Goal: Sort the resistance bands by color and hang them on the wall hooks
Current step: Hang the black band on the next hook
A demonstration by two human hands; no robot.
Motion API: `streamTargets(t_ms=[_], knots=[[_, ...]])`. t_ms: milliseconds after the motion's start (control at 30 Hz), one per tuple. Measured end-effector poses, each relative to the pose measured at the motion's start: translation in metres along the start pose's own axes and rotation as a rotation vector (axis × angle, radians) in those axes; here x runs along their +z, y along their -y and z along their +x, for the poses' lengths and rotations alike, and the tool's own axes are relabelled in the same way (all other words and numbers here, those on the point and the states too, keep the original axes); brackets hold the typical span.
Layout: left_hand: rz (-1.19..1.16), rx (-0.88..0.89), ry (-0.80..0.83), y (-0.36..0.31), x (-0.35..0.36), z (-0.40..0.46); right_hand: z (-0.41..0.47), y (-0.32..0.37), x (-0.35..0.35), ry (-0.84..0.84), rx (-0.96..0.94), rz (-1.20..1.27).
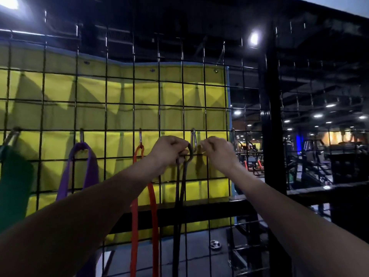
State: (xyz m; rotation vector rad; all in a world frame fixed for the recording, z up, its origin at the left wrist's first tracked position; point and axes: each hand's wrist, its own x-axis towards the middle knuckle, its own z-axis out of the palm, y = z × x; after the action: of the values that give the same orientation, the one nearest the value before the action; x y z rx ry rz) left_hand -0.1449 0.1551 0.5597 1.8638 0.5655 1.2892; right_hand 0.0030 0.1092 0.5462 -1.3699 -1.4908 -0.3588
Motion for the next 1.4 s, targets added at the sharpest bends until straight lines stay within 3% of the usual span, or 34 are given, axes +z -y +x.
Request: streamTargets(t_ms=[233, 467, 1233, 1400], knots=[[-0.004, 0.010, 0.054, -0.002, -0.003, 0.019, 0.053, 0.007, -0.002, 0.120, 0.288, 0.139], [-0.017, 0.020, 0.071, -0.001, -0.007, 0.024, 0.063, 0.014, 0.005, 0.118, 0.439, 0.327], [-0.112, 0.082, 0.023, 0.001, -0.010, 0.032, 0.062, 0.027, 0.008, 0.091, 0.529, 0.518], [-0.112, 0.082, -0.001, 0.001, -0.006, 0.034, 0.062, 0.023, 0.007, 0.093, 0.457, 0.548]])
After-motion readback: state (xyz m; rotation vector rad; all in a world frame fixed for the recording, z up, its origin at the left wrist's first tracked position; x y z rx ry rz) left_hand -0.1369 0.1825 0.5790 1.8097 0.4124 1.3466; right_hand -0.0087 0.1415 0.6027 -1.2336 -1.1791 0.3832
